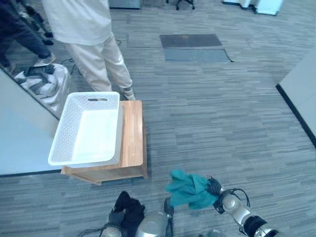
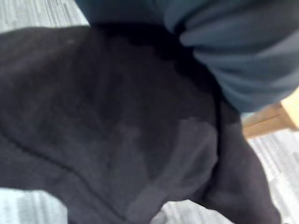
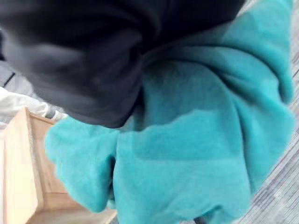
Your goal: Tidy up the quilt and then pick up the clothes from the bed and put them into the laundry hamper.
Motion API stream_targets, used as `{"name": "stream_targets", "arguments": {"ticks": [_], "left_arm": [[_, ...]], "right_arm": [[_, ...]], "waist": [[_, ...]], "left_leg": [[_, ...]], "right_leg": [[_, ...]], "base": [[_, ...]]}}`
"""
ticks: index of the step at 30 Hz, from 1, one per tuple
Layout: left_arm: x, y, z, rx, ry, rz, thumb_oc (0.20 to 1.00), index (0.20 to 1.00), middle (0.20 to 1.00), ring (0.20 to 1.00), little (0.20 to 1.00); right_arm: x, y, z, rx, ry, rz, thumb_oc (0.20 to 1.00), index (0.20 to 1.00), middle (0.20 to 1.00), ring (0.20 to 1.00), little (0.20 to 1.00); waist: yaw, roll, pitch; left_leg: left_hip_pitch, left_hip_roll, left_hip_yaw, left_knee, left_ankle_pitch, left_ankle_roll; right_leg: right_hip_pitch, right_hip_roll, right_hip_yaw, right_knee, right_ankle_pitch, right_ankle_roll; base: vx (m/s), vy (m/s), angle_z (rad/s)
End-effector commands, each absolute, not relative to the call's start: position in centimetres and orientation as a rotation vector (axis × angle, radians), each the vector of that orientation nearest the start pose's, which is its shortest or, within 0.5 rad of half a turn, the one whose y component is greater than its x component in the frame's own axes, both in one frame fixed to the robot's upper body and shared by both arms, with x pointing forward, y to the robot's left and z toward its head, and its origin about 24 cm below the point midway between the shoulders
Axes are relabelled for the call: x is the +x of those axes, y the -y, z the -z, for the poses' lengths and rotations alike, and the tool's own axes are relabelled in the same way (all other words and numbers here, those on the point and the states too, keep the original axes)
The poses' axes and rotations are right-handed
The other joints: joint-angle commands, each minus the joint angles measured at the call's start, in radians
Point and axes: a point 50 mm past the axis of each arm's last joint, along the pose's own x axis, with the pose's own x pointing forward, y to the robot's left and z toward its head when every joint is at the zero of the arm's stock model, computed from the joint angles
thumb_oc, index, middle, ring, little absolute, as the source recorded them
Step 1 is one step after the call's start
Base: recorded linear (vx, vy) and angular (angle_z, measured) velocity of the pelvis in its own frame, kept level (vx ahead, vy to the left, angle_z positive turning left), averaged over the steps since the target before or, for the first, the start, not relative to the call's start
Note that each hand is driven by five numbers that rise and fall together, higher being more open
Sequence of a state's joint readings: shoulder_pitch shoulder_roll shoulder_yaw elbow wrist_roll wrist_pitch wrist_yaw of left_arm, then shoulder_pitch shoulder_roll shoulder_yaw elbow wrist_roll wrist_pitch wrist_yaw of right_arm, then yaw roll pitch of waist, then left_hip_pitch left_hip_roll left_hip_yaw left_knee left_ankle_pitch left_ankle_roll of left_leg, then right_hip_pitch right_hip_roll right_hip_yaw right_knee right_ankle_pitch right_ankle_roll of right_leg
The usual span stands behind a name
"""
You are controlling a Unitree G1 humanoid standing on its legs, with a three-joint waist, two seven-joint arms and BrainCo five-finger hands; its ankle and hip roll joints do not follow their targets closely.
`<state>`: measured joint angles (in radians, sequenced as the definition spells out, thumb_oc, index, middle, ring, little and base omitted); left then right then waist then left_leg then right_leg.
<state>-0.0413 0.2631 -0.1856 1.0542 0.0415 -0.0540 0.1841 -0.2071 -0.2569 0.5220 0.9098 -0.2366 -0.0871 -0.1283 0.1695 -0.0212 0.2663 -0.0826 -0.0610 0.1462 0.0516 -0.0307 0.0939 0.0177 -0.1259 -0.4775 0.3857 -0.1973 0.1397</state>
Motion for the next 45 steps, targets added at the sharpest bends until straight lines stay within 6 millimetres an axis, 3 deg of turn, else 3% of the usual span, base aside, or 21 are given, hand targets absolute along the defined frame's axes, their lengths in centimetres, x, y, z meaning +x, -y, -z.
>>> {"name": "stream_targets", "arguments": {"ticks": [1,3,6,8,11,13,14,16,17,19,20,24,25,26,28,33,35,37,41,43,45], "left_arm": [[15.0,-22.1,13.7,0.459,-0.893,-0.081,0.200,0.200,0.200,0.200,0.200],[15.4,-21.7,13.6,0.469,-0.875,-0.065,0.200,0.200,0.200,0.200,0.200],[15.5,-21.5,13.6,0.484,-0.867,-0.043,0.200,0.200,0.200,0.200,0.200],[15.1,-22.0,13.7,0.485,-0.882,-0.062,0.200,0.200,0.200,0.200,0.200],[13.4,-23.6,14.0,0.483,-0.935,-0.113,0.200,0.200,0.200,0.200,0.200],[12.2,-24.1,14.4,0.459,-0.975,-0.157,0.200,0.200,0.200,0.200,0.200],[11.8,-23.9,14.5,0.440,-0.982,-0.171,0.200,0.200,0.200,0.200,0.200],[11.3,-23.7,14.6,0.407,-0.988,-0.177,0.200,0.200,0.200,0.200,0.200],[11.3,-23.7,14.6,0.408,-0.988,-0.177,0.200,0.200,0.200,0.200,0.200],[10.0,-23.8,15.1,0.422,-1.038,-0.141,0.200,0.200,0.200,0.200,0.200],[9.2,-24.0,15.3,0.460,-1.085,-0.120,0.200,0.200,0.200,0.200,0.200],[9.2,-24.4,15.2,0.427,-1.074,-0.163,0.200,0.200,0.200,0.200,0.200],[9.9,-24.6,14.9,0.439,-1.054,-0.151,0.200,0.200,0.200,0.200,0.200],[10.3,-25.4,14.6,0.442,-1.044,-0.185,0.200,0.200,0.200,0.200,0.200],[11.0,-25.9,14.3,0.435,-1.022,-0.235,0.200,0.200,0.200,0.200,0.200],[11.2,-25.8,14.1,0.416,-0.996,-0.249,0.200,0.200,0.200,0.200,0.200],[12.6,-25.1,13.8,0.438,-0.950,-0.216,0.200,0.200,0.200,0.200,0.200],[13.3,-25.3,13.6,0.461,-0.934,-0.205,0.200,0.200,0.200,0.200,0.200],[12.2,-25.5,13.9,0.461,-0.955,-0.212,0.200,0.200,0.200,0.200,0.200],[12.6,-24.3,13.8,0.435,-0.920,-0.199,0.200,0.200,0.200,0.200,0.200],[12.9,-23.9,13.7,0.436,-0.904,-0.161,0.200,0.200,0.200,0.200,0.200]], "right_arm": [[23.8,16.9,8.7,-0.775,-0.496,-0.319,0.200,0.200,0.200,0.200,0.200],[23.5,17.5,8.8,-0.754,-0.511,-0.303,0.200,0.200,0.200,0.200,0.200],[22.2,19.3,9.6,-0.724,-0.583,-0.251,0.200,0.200,0.200,0.200,0.200],[21.9,19.4,9.8,-0.721,-0.597,-0.251,0.200,0.200,0.200,0.200,0.200],[21.8,18.4,10.1,-0.710,-0.602,-0.282,0.200,0.200,0.200,0.200,0.200],[22.3,18.1,9.8,-0.711,-0.584,-0.293,0.200,0.200,0.200,0.200,0.200],[22.8,18.0,9.4,-0.722,-0.558,-0.295,0.200,0.200,0.200,0.200,0.200],[23.4,18.5,9.1,-0.720,-0.559,-0.267,0.200,0.200,0.200,0.200,0.200],[23.4,18.5,9.1,-0.720,-0.559,-0.267,0.200,0.200,0.200,0.200,0.200],[23.1,18.5,9.5,-0.731,-0.586,-0.275,0.200,0.200,0.200,0.200,0.200],[22.4,19.7,10.1,-0.782,-0.635,-0.261,0.200,0.200,0.200,0.200,0.200],[22.7,18.0,9.9,-0.738,-0.596,-0.297,0.200,0.200,0.200,0.200,0.200],[22.8,17.8,9.9,-0.727,-0.585,-0.295,0.200,0.200,0.200,0.200,0.200],[23.6,17.0,9.3,-0.698,-0.552,-0.285,0.200,0.200,0.200,0.200,0.200],[25.2,16.3,7.7,-0.673,-0.472,-0.279,0.200,0.200,0.200,0.200,0.200],[25.7,16.7,6.8,-0.663,-0.426,-0.249,0.200,0.200,0.200,0.200,0.200],[25.9,18.2,6.0,-0.655,-0.398,-0.188,0.200,0.200,0.200,0.200,0.200],[25.8,19.0,5.6,-0.636,-0.384,-0.161,0.200,0.200,0.200,0.200,0.200],[27.5,18.5,2.7,-0.695,-0.229,-0.201,0.200,0.200,0.200,0.200,0.200],[28.3,19.0,0.7,-0.751,-0.139,-0.198,0.200,0.200,0.200,0.200,0.200],[29.0,19.8,-0.8,-0.807,-0.088,-0.172,0.200,0.200,0.200,0.200,0.200]], "waist": [[0.024,0.024,-0.043],[0.010,0.033,-0.055],[-0.031,0.051,-0.051],[-0.032,0.048,-0.053],[0.002,0.014,-0.056],[0.015,0.012,-0.059],[0.022,0.011,-0.045],[0.026,-0.004,-0.028],[0.027,-0.003,-0.028],[0.037,-0.001,-0.055],[0.048,0.000,-0.063],[0.060,-0.031,-0.063],[0.054,-0.044,-0.056],[0.037,-0.033,-0.025],[0.008,-0.005,0.016],[-0.021,0.013,0.001],[-0.047,0.014,-0.020],[-0.060,0.000,-0.039],[-0.068,-0.001,-0.057],[-0.092,0.008,-0.039],[-0.109,-0.001,-0.031]], "left_leg": [[0.055,0.059,0.079,-0.089,-0.016,-0.105],[0.078,0.067,-0.007,-0.100,-0.036,-0.113],[0.126,0.106,-0.240,-0.088,-0.109,-0.136],[0.135,0.118,-0.280,-0.082,-0.123,-0.150],[0.173,0.164,-0.318,-0.042,-0.184,-0.196],[0.135,0.212,-0.275,0.094,-0.140,-0.234],[0.067,0.253,-0.175,0.229,-0.059,-0.254],[-0.057,0.300,0.064,0.400,-0.055,-0.207],[-0.057,0.301,0.065,0.402,-0.056,-0.207],[-0.084,0.164,0.178,0.261,-0.156,-0.172],[-0.104,0.117,0.182,0.188,-0.103,-0.151],[-0.012,0.077,0.147,0.046,-0.090,-0.129],[0.034,0.085,0.168,0.017,-0.097,-0.125],[0.070,0.126,0.170,0.024,-0.102,-0.129],[0.085,0.175,0.149,-0.002,-0.074,-0.144],[0.108,0.160,0.023,-0.028,-0.090,-0.147],[0.130,0.163,-0.142,-0.061,-0.112,-0.161],[0.128,0.181,-0.184,-0.049,-0.134,-0.183],[0.115,0.250,-0.189,0.028,-0.126,-0.240],[0.050,0.272,-0.080,0.133,-0.077,-0.240],[0.011,0.234,0.049,0.223,-0.119,-0.212]], "right_leg": [[0.001,-0.006,-0.011,-0.147,0.068,0.037],[-0.015,-0.046,0.049,-0.247,0.077,0.024],[-0.033,-0.161,0.255,-0.352,0.169,0.056],[-0.025,-0.182,0.245,-0.354,0.187,0.064],[0.027,-0.182,0.108,-0.361,0.162,0.085],[0.045,-0.157,0.061,-0.357,0.137,0.077],[0.088,-0.139,0.004,-0.378,0.122,0.056],[0.166,-0.083,-0.075,-0.473,0.114,0.012],[0.166,-0.083,-0.073,-0.473,0.114,0.012],[0.177,-0.033,-0.069,-0.473,0.085,0.018],[0.165,-0.004,-0.054,-0.473,0.090,0.015],[0.158,0.036,-0.047,-0.451,0.109,0.011],[0.124,0.046,-0.076,-0.331,0.102,0.026],[0.011,0.015,-0.067,-0.064,0.154,0.122],[-0.142,0.001,-0.033,0.148,0.225,0.122],[-0.128,-0.122,0.067,-0.085,0.182,0.110],[-0.074,-0.154,0.354,-0.301,0.186,0.071],[-0.021,-0.144,0.373,-0.360,0.156,0.072],[0.037,-0.092,0.280,-0.431,0.125,0.046],[0.094,-0.082,0.215,-0.473,0.116,0.033],[0.112,-0.067,0.178,-0.473,0.101,0.009]], "base": [[0.67,-0.181,1.63],[0.46,-0.152,1.29],[0.53,-0.358,1.73],[0.41,-0.418,2.30],[0.56,-0.631,1.37],[0.32,-0.351,1.43],[0.13,-0.228,1.37],[0.25,-0.449,1.53],[0.22,-0.372,1.00],[0.38,-0.162,0.24],[0.47,-0.153,0.30],[0.25,-0.084,0.19],[0.33,-0.168,0.09],[0.21,-0.182,0.21],[0.09,-0.109,0.53],[0.33,-0.114,0.68],[0.45,-0.412,1.44],[0.39,-0.514,1.53],[0.35,-0.491,1.63],[0.09,-0.260,0.58],[0.03,-0.230,0.77]]}}
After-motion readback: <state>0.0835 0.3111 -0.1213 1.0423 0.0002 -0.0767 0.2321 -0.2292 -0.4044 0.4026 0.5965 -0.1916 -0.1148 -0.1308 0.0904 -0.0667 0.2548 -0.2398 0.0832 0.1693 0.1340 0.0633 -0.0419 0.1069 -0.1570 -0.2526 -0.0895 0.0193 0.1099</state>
